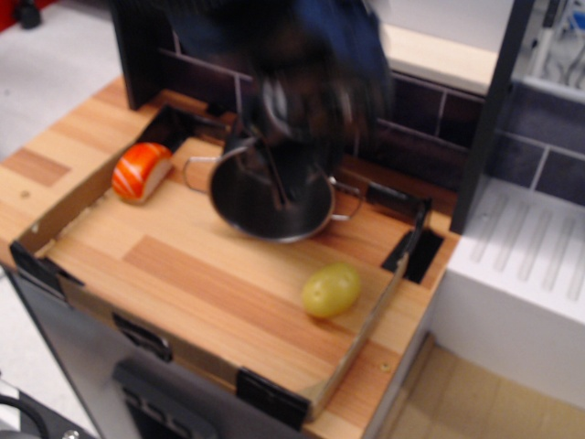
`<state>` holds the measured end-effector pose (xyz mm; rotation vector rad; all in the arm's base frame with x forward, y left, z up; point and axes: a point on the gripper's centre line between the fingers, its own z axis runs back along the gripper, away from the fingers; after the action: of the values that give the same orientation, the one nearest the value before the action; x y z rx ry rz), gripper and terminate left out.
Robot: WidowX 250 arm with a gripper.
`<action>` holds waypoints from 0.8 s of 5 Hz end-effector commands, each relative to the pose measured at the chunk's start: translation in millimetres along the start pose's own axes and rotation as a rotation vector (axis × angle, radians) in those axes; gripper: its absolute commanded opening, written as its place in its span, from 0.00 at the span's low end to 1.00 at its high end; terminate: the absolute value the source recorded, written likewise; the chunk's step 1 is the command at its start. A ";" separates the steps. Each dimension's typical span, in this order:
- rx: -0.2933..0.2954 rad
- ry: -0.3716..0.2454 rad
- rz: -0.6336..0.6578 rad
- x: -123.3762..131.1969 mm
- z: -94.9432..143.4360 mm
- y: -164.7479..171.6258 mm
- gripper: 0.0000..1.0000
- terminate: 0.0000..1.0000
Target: Topple metal pot
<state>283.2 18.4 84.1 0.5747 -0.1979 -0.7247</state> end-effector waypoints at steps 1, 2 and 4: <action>-0.248 0.137 0.052 -2.3 5.7 22.9 1.00 0.00; -0.332 0.136 0.060 -0.4 10.2 27.6 1.00 0.00; -0.466 0.026 0.062 -4.1 33.1 47.3 1.00 0.00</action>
<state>289.3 27.7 120.0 0.1008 0.0427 -0.6791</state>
